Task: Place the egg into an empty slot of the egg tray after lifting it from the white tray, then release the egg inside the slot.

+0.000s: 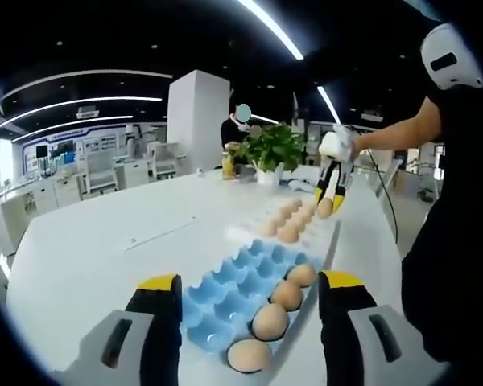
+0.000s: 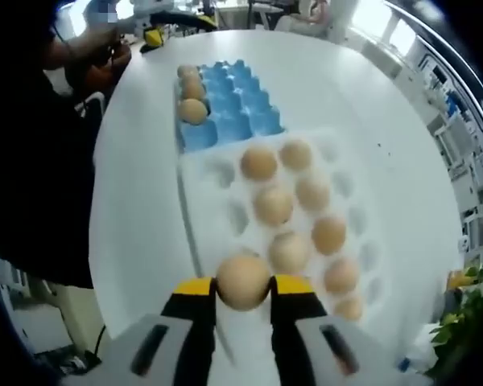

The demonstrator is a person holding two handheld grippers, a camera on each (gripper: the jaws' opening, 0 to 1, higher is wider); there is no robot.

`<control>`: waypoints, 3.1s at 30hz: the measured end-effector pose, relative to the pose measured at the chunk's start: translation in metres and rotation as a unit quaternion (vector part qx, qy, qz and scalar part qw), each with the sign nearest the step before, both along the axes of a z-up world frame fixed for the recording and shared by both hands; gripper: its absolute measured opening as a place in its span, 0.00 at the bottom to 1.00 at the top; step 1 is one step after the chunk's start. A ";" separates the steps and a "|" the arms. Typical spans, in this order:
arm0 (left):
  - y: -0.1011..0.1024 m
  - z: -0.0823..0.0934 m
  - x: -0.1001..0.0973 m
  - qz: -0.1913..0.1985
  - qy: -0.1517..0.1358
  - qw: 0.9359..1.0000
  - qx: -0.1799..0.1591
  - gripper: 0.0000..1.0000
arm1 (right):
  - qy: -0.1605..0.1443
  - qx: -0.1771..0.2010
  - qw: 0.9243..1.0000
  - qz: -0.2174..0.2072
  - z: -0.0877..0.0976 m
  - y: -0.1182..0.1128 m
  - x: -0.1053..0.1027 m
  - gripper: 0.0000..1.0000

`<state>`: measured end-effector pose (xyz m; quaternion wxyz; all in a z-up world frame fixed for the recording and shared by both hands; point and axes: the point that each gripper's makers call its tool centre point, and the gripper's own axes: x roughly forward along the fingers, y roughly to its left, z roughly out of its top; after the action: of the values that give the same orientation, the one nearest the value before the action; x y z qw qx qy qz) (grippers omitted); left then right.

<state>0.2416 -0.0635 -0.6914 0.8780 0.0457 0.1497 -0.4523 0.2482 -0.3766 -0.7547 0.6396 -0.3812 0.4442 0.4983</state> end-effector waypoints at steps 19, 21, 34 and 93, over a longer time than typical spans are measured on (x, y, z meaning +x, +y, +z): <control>0.004 0.000 0.000 0.002 -0.002 1.000 0.000 0.69 | 0.007 0.024 0.999 0.041 -0.001 0.043 0.001 0.25; 0.005 -0.001 0.000 0.004 -0.001 1.000 0.000 0.70 | 0.005 0.025 0.999 0.046 -0.002 0.046 0.001 0.25; 0.007 -0.002 0.002 0.006 -0.005 1.000 0.005 0.70 | 0.008 0.043 0.996 0.081 -0.002 0.083 -0.003 0.25; 0.016 -0.003 0.004 0.018 0.002 1.000 0.004 0.68 | 0.049 0.056 0.985 0.158 -0.043 0.168 -0.015 0.25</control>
<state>0.2452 -0.0477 -0.6945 0.8856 0.0460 0.1540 -0.4358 0.2333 -0.2091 -0.7976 0.5510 -0.3851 0.3802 0.6352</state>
